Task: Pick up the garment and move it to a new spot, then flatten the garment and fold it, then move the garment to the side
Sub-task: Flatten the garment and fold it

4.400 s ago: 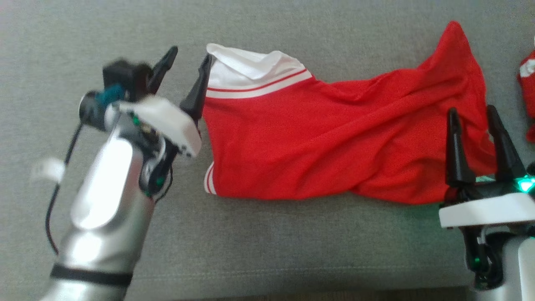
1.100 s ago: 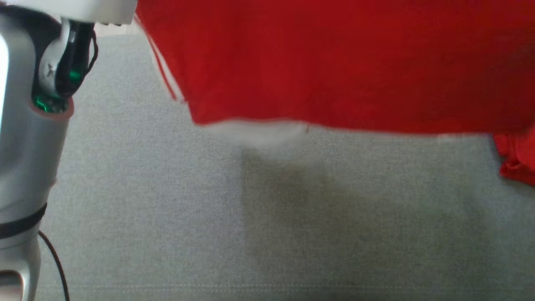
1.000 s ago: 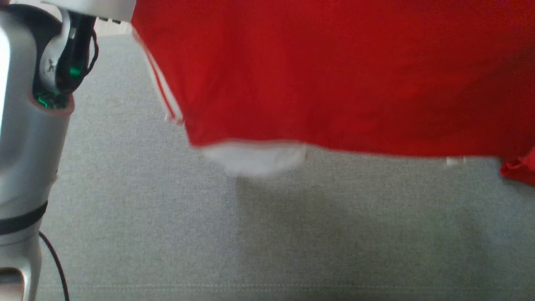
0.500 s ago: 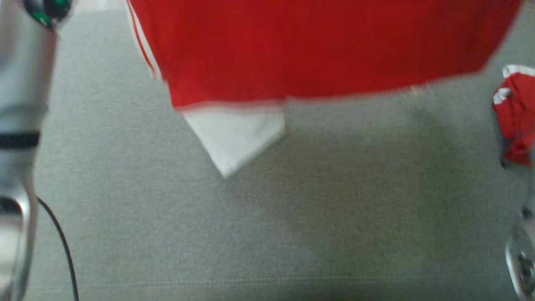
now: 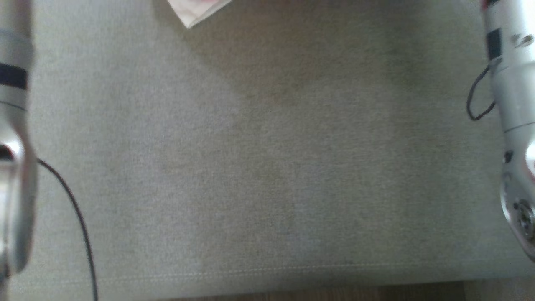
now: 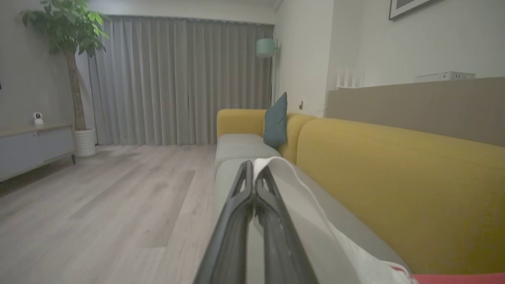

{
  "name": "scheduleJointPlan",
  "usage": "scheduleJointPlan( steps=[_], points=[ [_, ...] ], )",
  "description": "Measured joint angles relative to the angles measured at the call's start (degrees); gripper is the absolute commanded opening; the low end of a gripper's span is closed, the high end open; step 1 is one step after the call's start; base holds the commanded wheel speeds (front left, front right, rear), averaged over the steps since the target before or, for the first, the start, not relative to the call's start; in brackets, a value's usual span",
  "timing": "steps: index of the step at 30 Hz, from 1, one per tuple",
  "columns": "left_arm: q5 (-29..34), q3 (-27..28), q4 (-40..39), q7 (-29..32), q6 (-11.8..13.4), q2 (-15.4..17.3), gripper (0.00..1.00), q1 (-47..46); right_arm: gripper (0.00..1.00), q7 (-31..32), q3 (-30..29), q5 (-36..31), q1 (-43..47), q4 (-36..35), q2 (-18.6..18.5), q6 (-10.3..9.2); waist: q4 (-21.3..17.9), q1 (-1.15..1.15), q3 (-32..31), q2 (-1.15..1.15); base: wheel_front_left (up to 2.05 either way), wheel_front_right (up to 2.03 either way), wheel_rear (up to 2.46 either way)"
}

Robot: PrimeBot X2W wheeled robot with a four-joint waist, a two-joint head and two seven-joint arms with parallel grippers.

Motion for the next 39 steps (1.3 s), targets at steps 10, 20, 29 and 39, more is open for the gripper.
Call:
scheduleJointPlan(
  steps=[10, 20, 29, 39],
  points=[
    [-3.7, 2.1, 8.8, -0.3, -2.8, -3.2, 0.00, 5.8, 0.00, -2.9, 7.5, 4.6, 0.2, 8.0, 0.1, 0.00, 2.6, 0.00, 5.5, 0.00, 0.00, 0.00, 0.00],
    [-5.4, 4.8, 6.3, -0.3, -4.3, -4.2, 0.00, 16.1, 0.00, -4.5, 12.9, 13.6, 13.7, -1.4, -6.1, 0.00, 3.8, -0.02, 4.7, 0.00, 0.00, 0.00, 0.00],
    [-1.6, 4.9, -11.6, -0.3, -2.7, -2.8, 0.00, 39.2, 0.00, -4.7, 11.3, 14.8, 37.2, -16.7, -10.6, 0.00, 4.3, -0.02, -0.7, 0.00, 0.00, 0.00, 0.00],
    [-1.5, 4.6, -39.5, 3.0, 4.4, -0.2, 0.00, 72.3, 0.00, -0.5, 0.6, 8.4, 63.9, -32.4, -7.7, 0.00, 4.4, -0.02, -7.8, 0.00, 0.00, 0.00, 0.00]
  ],
)
